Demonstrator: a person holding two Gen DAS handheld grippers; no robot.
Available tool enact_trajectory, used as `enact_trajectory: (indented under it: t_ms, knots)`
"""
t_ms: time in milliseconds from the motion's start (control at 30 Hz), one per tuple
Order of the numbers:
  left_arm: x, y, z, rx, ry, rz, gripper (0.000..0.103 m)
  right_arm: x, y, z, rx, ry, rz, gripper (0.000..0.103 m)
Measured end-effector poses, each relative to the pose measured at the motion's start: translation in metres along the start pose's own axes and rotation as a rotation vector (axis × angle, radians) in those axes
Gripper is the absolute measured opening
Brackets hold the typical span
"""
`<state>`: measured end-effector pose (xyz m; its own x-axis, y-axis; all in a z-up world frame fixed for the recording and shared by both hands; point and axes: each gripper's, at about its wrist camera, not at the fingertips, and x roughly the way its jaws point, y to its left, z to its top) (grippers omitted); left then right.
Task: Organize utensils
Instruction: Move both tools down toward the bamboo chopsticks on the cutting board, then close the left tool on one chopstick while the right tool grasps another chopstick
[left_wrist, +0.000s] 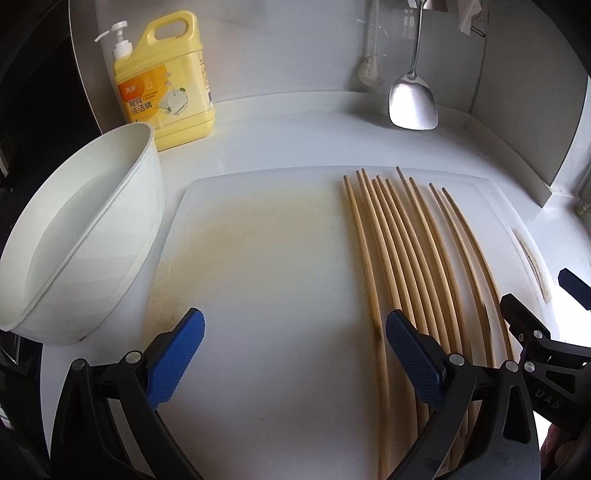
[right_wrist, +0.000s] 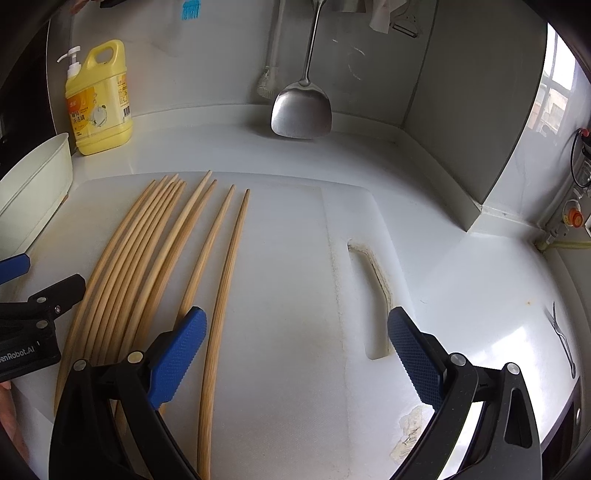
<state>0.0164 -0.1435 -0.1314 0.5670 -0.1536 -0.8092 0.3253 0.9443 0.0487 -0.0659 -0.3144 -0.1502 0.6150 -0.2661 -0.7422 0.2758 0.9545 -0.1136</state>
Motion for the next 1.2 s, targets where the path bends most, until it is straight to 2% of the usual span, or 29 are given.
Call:
enact_trajectory:
  t_ms: [100, 300, 567, 833, 900, 1000, 1067, 1100, 1167, 1200]
  knots:
    - [0.006, -0.003, -0.003, 0.022, 0.018, 0.021, 0.098, 0.001, 0.001, -0.001, -0.003, 0.005, -0.001, 0.094]
    - [0.007, 0.013, -0.004, -0.022, 0.021, 0.017, 0.098, 0.003, 0.002, -0.002, -0.004, 0.007, -0.005, 0.094]
    - [0.017, 0.005, 0.01, -0.004, 0.014, 0.031, 0.097, 0.008, 0.006, 0.001, -0.018, 0.01, -0.021, 0.094]
    - [0.025, 0.004, 0.015, -0.017, 0.012, -0.045, 0.096, 0.009, 0.01, 0.001, -0.028, -0.009, -0.003, 0.092]
    - [0.024, 0.001, 0.013, -0.012, 0.003, -0.051, 0.092, 0.009, 0.01, 0.001, -0.028, -0.013, 0.022, 0.084]
    - [0.018, -0.009, 0.011, 0.016, -0.013, -0.065, 0.073, 0.008, 0.013, 0.001, -0.034, -0.019, 0.05, 0.075]
    - [0.016, -0.015, 0.012, 0.032, -0.017, -0.077, 0.057, 0.009, 0.015, 0.003, -0.034, -0.017, 0.079, 0.067]
    - [0.015, -0.017, 0.013, 0.04, -0.019, -0.081, 0.052, 0.009, 0.017, 0.003, -0.038, -0.016, 0.092, 0.062]
    - [0.013, -0.021, 0.013, 0.049, -0.023, -0.091, 0.03, 0.009, 0.02, 0.005, -0.046, -0.017, 0.106, 0.054]
    - [0.012, -0.023, 0.013, 0.054, -0.024, -0.094, 0.024, 0.009, 0.021, 0.006, -0.045, -0.017, 0.115, 0.051]
